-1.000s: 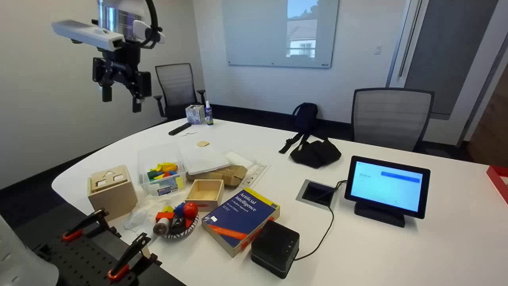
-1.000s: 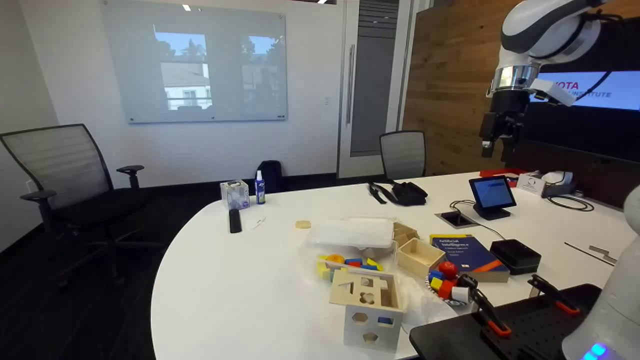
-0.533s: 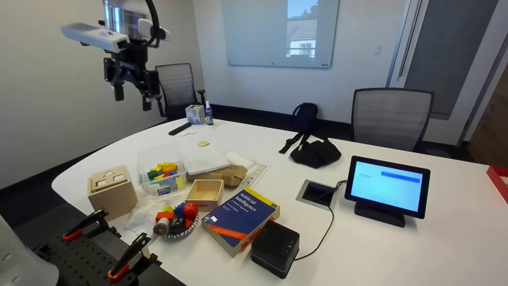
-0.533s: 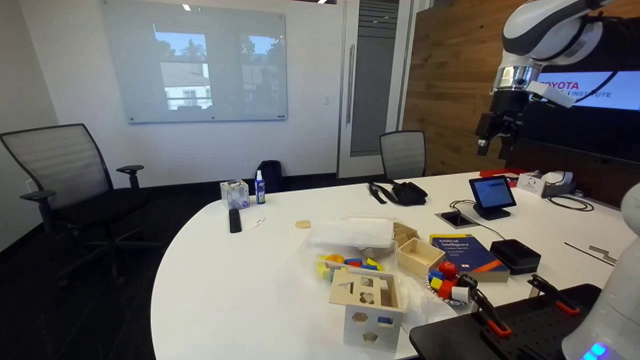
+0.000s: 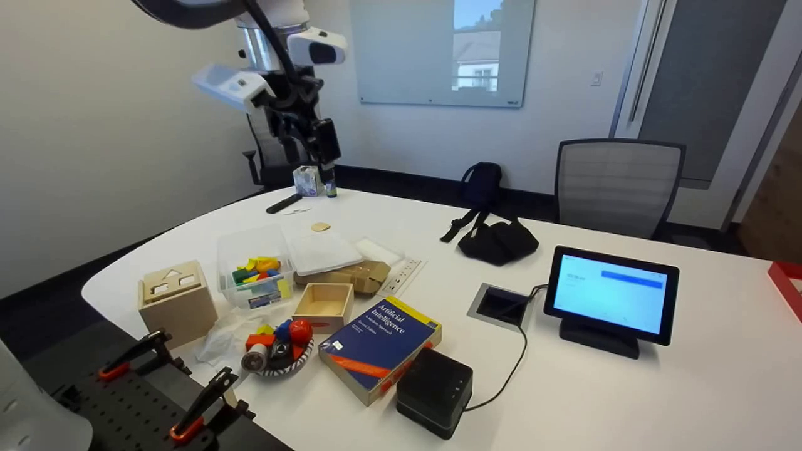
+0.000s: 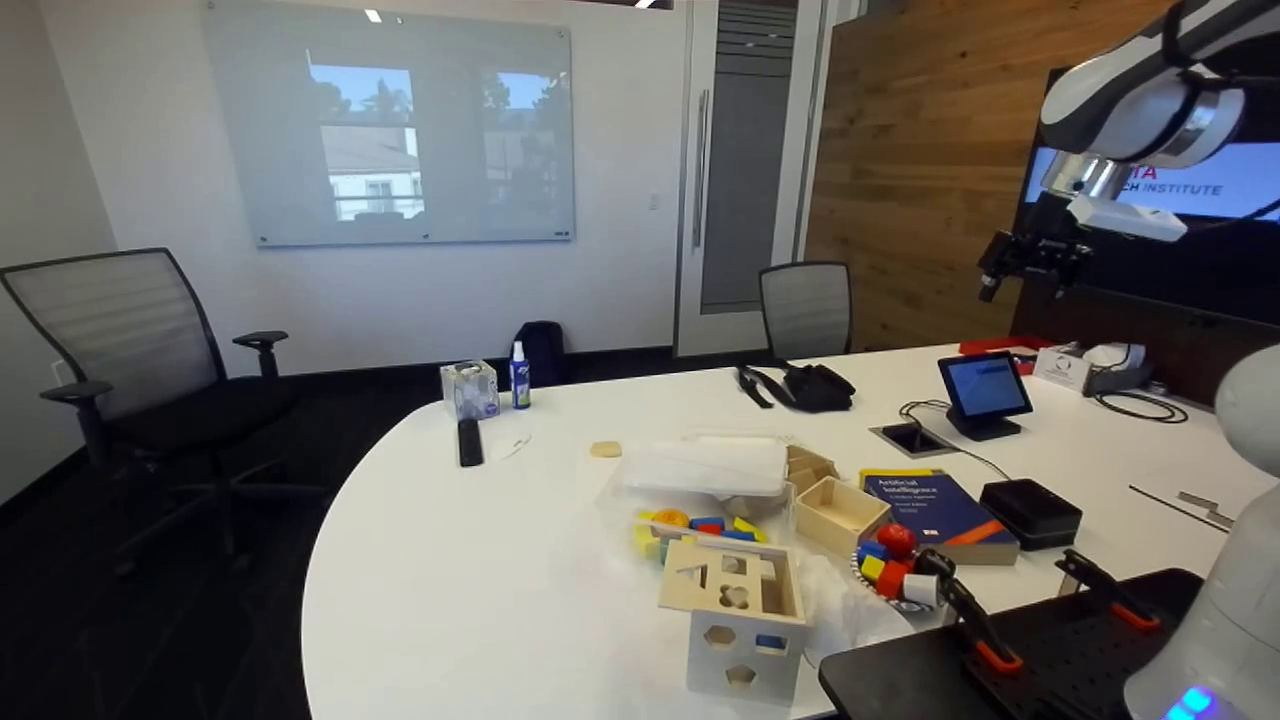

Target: Press on the

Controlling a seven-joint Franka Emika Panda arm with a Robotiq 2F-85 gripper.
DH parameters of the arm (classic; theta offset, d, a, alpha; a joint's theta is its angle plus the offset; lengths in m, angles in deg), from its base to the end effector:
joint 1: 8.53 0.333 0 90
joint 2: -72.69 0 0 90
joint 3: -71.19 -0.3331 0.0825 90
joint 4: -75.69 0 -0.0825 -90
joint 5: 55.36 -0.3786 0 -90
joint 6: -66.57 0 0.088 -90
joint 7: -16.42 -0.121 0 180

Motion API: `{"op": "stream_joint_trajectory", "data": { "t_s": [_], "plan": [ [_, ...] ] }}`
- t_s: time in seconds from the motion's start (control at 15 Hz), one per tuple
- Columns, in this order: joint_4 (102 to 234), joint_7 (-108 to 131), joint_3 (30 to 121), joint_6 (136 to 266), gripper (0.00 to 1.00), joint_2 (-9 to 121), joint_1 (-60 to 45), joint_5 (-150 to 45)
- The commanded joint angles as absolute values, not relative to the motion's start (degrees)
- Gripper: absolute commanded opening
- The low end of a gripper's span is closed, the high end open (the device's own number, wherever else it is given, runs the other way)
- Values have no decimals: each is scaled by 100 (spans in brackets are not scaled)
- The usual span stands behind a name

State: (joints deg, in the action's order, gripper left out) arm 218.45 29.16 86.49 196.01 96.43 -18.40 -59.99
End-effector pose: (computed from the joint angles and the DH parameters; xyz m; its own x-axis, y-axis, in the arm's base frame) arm 0.3824 -0.1801 0.4507 0.9469 -0.2561 0.1945 -0.2325 -0.9630 -0.1360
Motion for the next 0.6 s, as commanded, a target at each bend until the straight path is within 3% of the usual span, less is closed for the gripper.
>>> {"op": "stream_joint_trajectory", "data": {
  "t_s": [0.0, 0.13, 0.2, 0.33, 0.53],
  "plan": [
    [21432, 2669, 9002, 20238, 100, 8941, -2232, -6031],
    [21279, 2439, 9154, 20745, 100, 8461, -2400, -6074],
    [21224, 2256, 9188, 20999, 75, 8227, -2473, -6081],
    [21132, 1795, 9173, 21529, 68, 7771, -2599, -6036],
    [20881, 1330, 9178, 21967, 42, 7059, -2668, -6062]
  ]
}}
